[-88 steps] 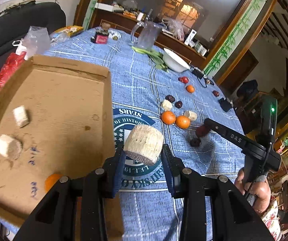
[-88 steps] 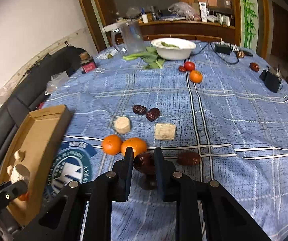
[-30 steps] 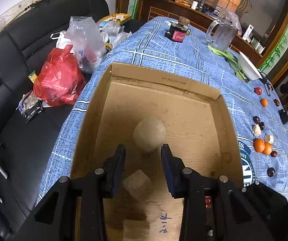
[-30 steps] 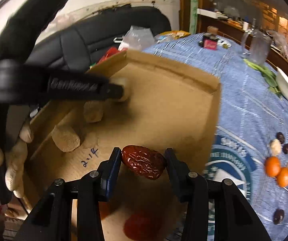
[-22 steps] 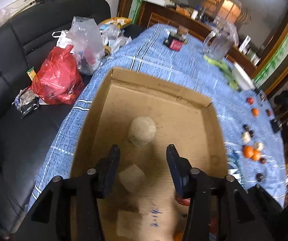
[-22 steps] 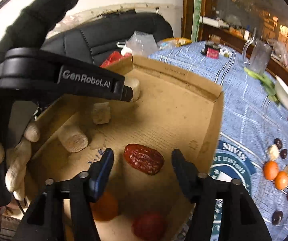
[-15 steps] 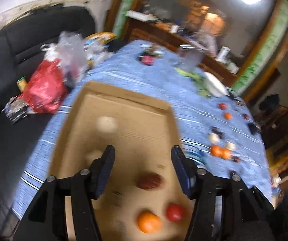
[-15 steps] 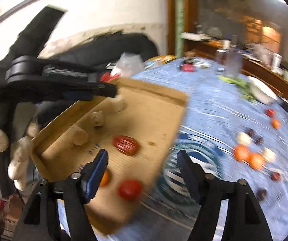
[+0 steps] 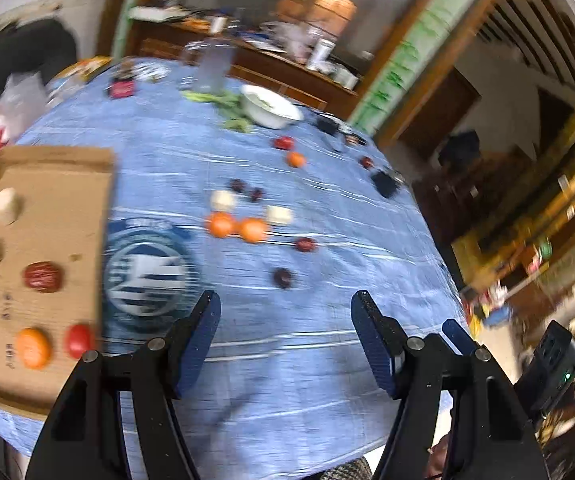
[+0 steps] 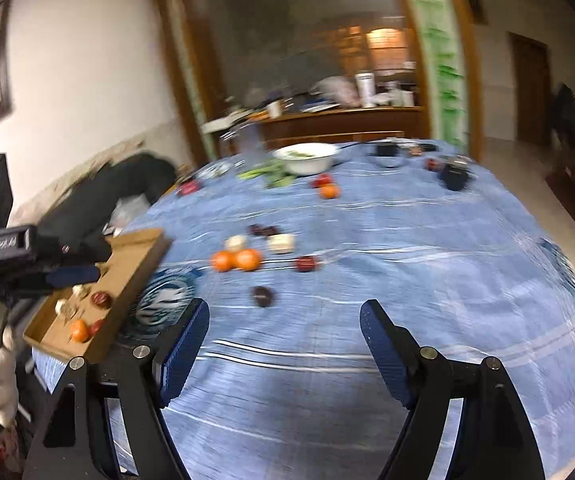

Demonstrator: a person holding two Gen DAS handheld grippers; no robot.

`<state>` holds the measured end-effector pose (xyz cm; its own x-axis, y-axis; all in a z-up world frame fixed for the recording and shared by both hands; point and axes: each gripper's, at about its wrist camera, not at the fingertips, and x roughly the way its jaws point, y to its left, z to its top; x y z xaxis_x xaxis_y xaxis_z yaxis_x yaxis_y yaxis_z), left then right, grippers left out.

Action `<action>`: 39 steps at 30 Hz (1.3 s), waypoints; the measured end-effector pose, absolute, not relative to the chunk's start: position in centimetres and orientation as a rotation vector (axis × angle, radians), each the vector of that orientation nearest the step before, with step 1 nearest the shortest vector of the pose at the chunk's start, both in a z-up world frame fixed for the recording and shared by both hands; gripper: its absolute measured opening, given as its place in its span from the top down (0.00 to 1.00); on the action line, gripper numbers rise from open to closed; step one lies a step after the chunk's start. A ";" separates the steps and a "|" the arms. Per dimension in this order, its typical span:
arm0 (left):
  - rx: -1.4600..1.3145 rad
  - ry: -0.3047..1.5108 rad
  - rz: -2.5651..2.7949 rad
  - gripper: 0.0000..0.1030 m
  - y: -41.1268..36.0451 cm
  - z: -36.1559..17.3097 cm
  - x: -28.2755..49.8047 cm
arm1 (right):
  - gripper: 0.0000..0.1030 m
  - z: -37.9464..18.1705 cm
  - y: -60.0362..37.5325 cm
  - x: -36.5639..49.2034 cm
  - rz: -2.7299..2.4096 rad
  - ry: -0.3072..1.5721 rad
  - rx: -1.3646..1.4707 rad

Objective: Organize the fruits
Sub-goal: 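Move both open tools back toward the remaining fruit on the table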

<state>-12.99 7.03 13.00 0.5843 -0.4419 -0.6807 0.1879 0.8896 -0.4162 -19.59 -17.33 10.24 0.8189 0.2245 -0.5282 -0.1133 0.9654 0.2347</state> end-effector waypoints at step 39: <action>-0.294 0.977 -0.465 0.35 1.7 6.1 -7.5 | 0.15 5.7 -26.8 -17.7 -0.107 0.703 0.345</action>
<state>-7.52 1.66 6.08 0.4736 -0.5028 -0.7231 0.2445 0.8638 -0.4405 -17.70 -26.85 5.66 0.7599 0.0187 -0.6498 0.2112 0.9382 0.2740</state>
